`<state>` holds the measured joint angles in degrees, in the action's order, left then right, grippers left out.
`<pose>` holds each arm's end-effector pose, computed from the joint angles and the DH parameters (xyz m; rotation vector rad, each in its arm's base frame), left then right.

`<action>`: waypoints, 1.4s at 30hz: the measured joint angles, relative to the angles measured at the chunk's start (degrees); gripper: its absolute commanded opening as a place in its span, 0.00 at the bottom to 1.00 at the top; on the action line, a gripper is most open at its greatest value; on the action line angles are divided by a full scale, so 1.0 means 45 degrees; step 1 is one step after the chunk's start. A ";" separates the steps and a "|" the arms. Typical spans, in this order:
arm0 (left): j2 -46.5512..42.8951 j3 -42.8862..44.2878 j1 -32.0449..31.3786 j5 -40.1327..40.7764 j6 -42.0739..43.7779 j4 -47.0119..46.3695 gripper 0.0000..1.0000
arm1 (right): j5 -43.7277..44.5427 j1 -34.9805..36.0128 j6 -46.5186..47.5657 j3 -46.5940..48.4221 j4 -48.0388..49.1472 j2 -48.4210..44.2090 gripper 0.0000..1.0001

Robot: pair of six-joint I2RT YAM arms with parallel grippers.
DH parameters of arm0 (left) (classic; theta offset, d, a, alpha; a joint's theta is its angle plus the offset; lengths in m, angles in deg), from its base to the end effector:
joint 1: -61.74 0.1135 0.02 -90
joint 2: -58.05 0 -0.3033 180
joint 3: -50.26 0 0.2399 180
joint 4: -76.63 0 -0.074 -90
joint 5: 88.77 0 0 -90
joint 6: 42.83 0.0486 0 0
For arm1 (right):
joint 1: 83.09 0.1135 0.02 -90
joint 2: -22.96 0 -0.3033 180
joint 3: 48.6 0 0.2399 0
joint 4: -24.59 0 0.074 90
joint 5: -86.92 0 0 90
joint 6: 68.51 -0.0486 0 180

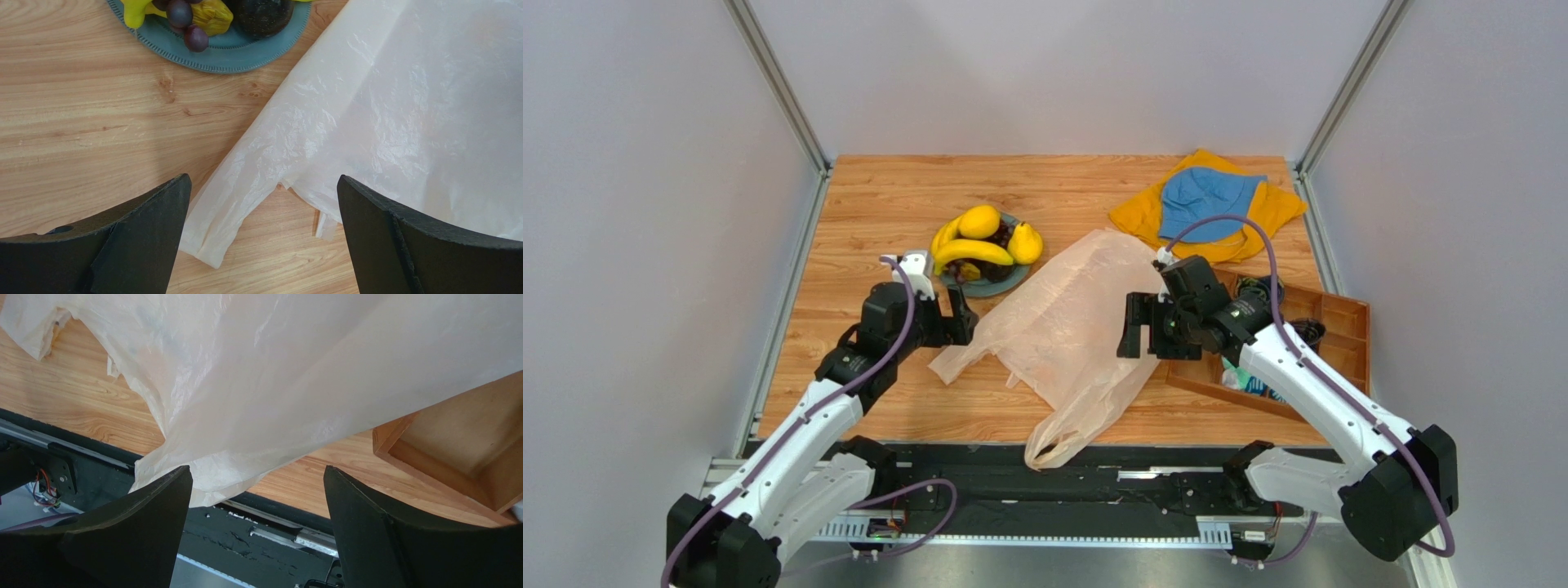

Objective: Place the fruits into the plastic bag

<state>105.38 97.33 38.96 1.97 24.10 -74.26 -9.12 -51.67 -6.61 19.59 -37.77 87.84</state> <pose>0.1488 -0.0618 0.2753 -0.0134 2.1182 -0.4698 0.1626 0.1053 0.2971 -0.1168 2.6792 0.4913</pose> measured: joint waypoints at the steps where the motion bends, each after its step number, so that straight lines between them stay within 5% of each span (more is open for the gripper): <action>1: 0.0019 -0.0034 -0.0005 0.0019 0.0000 -0.0010 0.98 | -0.0146 0.0005 -0.0146 -0.0219 0.0034 -0.0019 0.83; 13: 0.0053 -0.0355 -0.0005 0.0053 -0.0058 0.0029 0.98 | -0.0787 0.0005 -0.1219 -0.1598 0.2035 0.0918 0.82; 16: 0.0029 -0.0384 -0.0005 0.0044 -0.0058 0.0141 0.98 | -0.0772 0.0005 -0.1375 -0.1724 0.2647 0.1341 0.58; 17: 0.0000 -0.0398 -0.0005 0.0039 -0.0058 0.0146 0.98 | -0.0748 0.0005 -0.1389 -0.1724 0.2827 0.1462 0.42; 23: -0.0175 -0.0427 -0.0005 -0.0651 0.0024 0.0087 0.96 | 0.0432 -0.0102 -0.1015 -0.1535 0.3065 0.1520 0.02; 30: 0.1010 -0.0515 -0.0078 -0.1603 0.0112 -0.0233 0.94 | 0.2108 -0.1540 0.0053 -0.0636 0.2890 0.1287 0.00; 42: 0.3439 -0.0811 -0.1263 -0.2293 0.0214 -0.1792 0.89 | 0.2259 -0.2511 0.0835 -0.0418 0.2895 0.2152 0.00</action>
<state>120.85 93.68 33.27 -8.35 25.07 -82.32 1.04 -62.97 -2.85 17.71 -24.74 97.52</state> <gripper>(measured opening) 0.900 0.007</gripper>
